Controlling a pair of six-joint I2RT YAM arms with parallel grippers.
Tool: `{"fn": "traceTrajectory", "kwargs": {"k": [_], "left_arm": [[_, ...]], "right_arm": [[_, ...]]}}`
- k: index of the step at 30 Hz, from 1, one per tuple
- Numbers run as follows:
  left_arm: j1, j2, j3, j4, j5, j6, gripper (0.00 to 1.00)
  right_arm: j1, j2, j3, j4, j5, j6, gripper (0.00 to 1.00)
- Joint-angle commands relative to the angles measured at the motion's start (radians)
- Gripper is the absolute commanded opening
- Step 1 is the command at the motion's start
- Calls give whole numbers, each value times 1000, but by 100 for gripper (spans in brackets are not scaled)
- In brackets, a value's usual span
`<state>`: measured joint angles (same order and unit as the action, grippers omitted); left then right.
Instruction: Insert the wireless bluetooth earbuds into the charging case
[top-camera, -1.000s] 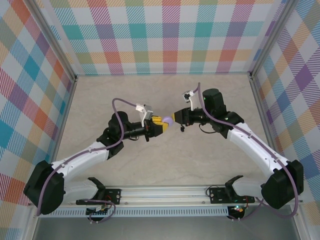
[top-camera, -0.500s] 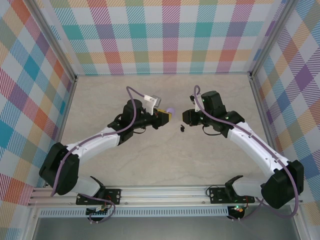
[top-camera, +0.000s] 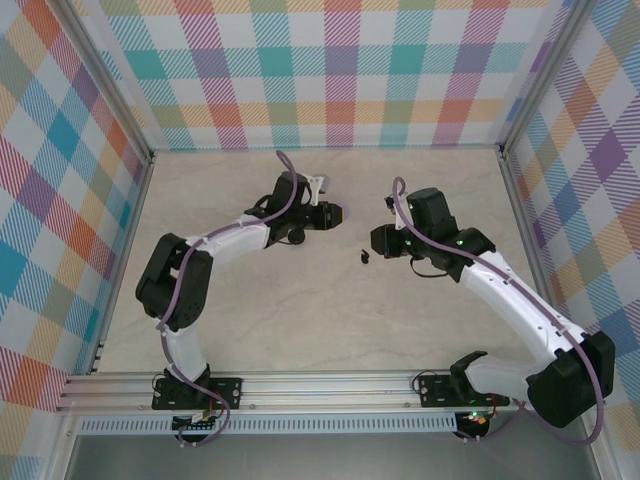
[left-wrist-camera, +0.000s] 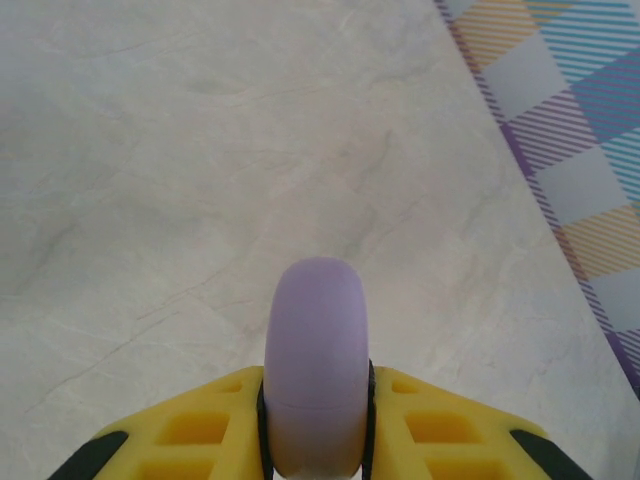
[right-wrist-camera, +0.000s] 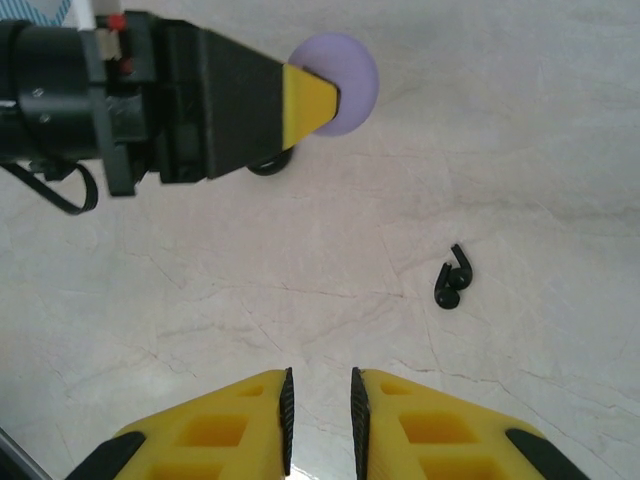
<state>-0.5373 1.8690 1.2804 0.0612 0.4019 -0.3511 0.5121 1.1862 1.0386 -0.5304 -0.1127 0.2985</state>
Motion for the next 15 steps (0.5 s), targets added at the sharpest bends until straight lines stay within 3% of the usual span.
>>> {"fn": "traceTrajectory", "kwargs": {"k": [1, 9, 15], "left_arm": [[15, 64, 75, -57, 11, -19, 26], [42, 234, 229, -154, -2, -15, 25], [48, 287, 255, -144, 12, -29, 26]], "right_arm": [[6, -27, -16, -14, -9, -1, 25], [6, -36, -18, -19, -17, 2, 25], [6, -36, -19, -13, -55, 5, 25]]}}
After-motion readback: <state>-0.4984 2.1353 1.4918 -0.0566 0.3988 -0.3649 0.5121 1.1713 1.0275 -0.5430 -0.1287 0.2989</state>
